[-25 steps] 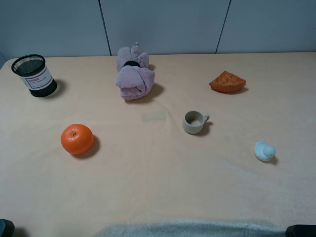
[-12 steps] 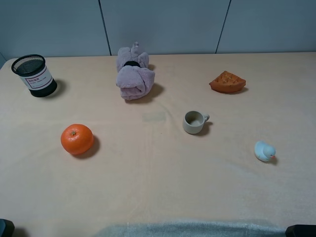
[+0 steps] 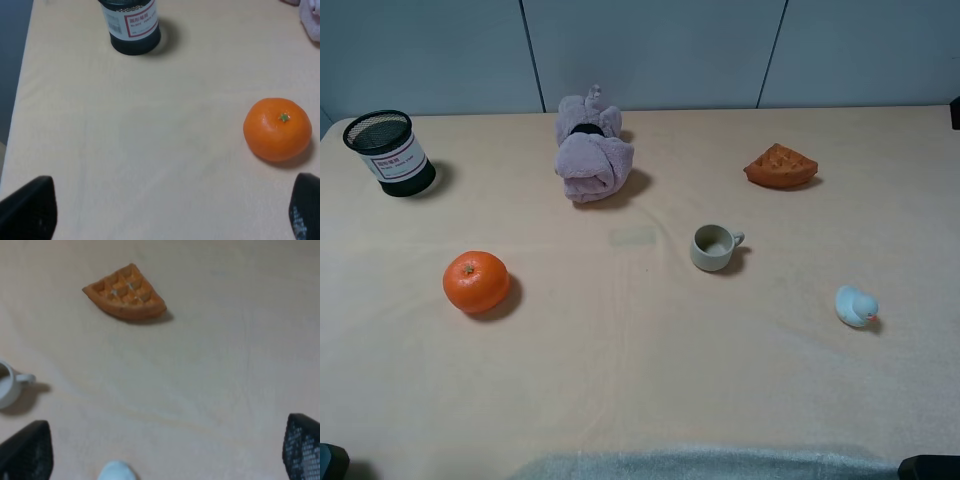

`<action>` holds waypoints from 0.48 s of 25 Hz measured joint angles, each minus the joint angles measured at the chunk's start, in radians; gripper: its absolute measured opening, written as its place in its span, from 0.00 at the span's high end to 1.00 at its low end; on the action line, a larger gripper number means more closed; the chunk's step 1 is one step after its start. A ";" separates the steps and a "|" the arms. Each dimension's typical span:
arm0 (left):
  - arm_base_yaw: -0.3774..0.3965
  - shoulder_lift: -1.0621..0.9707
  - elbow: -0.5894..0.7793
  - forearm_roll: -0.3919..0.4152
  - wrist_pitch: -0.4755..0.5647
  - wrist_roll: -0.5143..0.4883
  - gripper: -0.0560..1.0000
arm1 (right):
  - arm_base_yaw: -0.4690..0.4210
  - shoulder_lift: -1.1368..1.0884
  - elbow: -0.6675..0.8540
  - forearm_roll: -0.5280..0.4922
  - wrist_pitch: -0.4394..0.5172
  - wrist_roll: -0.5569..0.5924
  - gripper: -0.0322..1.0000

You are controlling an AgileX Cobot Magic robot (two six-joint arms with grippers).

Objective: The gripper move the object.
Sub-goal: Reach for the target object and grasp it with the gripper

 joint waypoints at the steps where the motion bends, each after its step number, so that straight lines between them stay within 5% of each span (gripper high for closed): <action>1: 0.000 0.000 0.000 0.000 0.000 0.000 0.08 | 0.000 0.021 -0.014 0.001 -0.003 -0.015 0.30; 12: 0.000 0.000 0.000 0.000 0.000 0.000 0.08 | 0.000 0.262 -0.150 0.045 -0.036 -0.183 0.30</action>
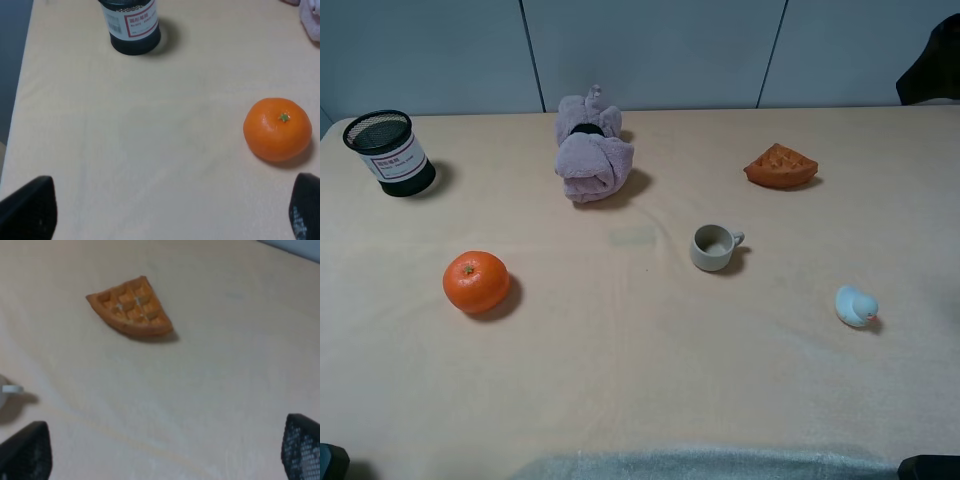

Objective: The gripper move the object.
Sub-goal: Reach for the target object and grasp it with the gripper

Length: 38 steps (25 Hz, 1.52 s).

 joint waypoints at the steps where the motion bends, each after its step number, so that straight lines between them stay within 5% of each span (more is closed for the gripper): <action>1: 0.000 0.000 0.000 0.000 0.000 0.000 0.08 | 0.000 0.019 -0.011 0.013 -0.004 -0.021 0.30; 15: 0.000 0.000 0.000 0.000 0.000 0.000 0.08 | 0.000 0.341 -0.171 0.157 -0.055 -0.285 0.30; 38: 0.000 0.000 0.000 0.000 0.000 0.000 0.08 | 0.000 0.726 -0.353 0.204 -0.059 -0.525 0.30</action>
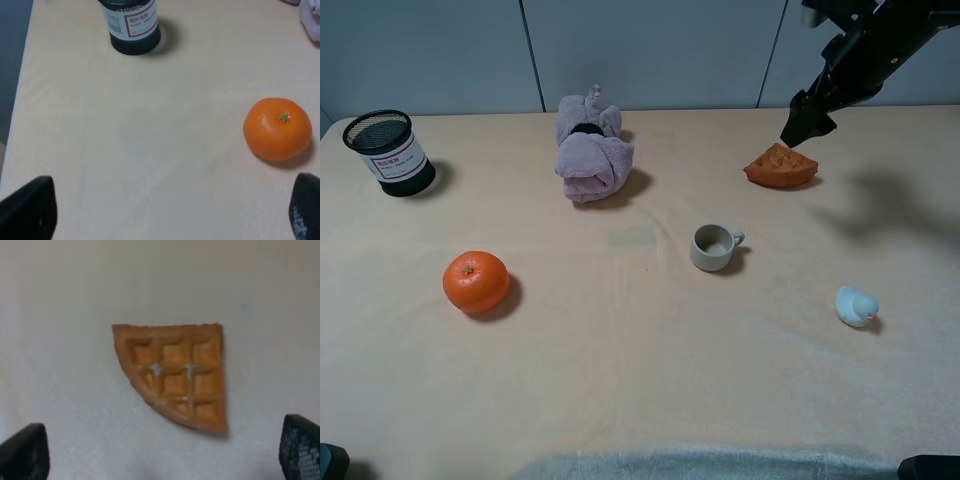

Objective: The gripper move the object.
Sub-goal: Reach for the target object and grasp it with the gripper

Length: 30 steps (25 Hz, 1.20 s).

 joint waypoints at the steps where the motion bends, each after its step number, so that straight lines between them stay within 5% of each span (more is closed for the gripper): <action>1: 0.000 0.000 0.000 0.000 0.000 0.000 0.08 | 0.000 0.011 0.000 0.001 0.000 -0.008 0.30; 30: 0.000 0.000 0.000 0.000 0.000 0.000 0.08 | -0.022 0.282 -0.180 -0.014 0.032 -0.041 0.30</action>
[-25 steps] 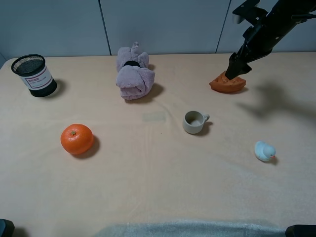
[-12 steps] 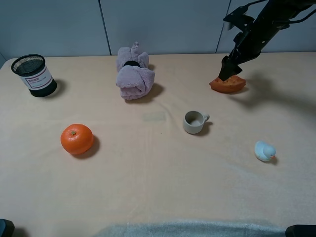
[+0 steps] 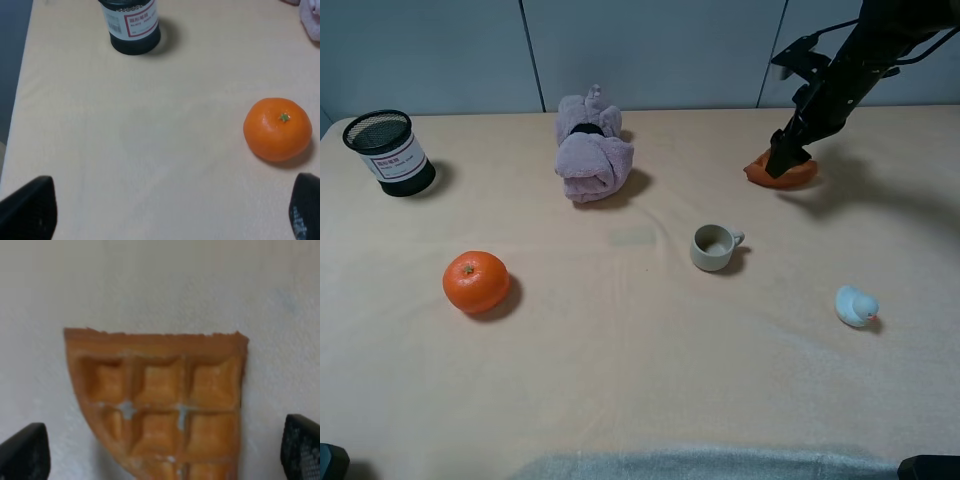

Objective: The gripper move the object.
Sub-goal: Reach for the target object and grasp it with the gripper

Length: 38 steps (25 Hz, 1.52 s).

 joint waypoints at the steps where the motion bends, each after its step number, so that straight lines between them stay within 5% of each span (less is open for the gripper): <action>1: 0.000 0.000 0.000 0.000 0.000 0.000 0.08 | -0.003 0.007 0.000 -0.001 -0.003 0.000 0.30; 38: 0.000 0.000 0.000 0.000 0.000 0.000 0.08 | -0.005 0.043 0.000 0.014 -0.034 -0.038 0.30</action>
